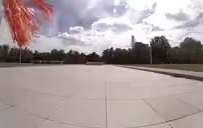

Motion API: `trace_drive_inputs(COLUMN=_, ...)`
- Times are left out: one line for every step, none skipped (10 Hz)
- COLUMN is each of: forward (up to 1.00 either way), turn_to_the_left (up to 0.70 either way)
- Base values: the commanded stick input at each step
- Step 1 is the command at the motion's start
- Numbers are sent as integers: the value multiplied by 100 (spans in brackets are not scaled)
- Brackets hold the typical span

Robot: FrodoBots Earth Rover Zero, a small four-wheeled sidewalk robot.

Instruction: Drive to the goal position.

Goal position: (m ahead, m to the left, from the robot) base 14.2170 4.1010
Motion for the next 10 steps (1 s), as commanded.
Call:
trace_drive_inputs(forward=100, turn_to_the_left=0)
trace_drive_inputs(forward=100, turn_to_the_left=0)
trace_drive_inputs(forward=100, turn_to_the_left=0)
trace_drive_inputs(forward=100, turn_to_the_left=0)
trace_drive_inputs(forward=100, turn_to_the_left=0)
trace_drive_inputs(forward=100, turn_to_the_left=0)
trace_drive_inputs(forward=100, turn_to_the_left=0)
trace_drive_inputs(forward=100, turn_to_the_left=0)
trace_drive_inputs(forward=100, turn_to_the_left=0)
trace_drive_inputs(forward=100, turn_to_the_left=0)
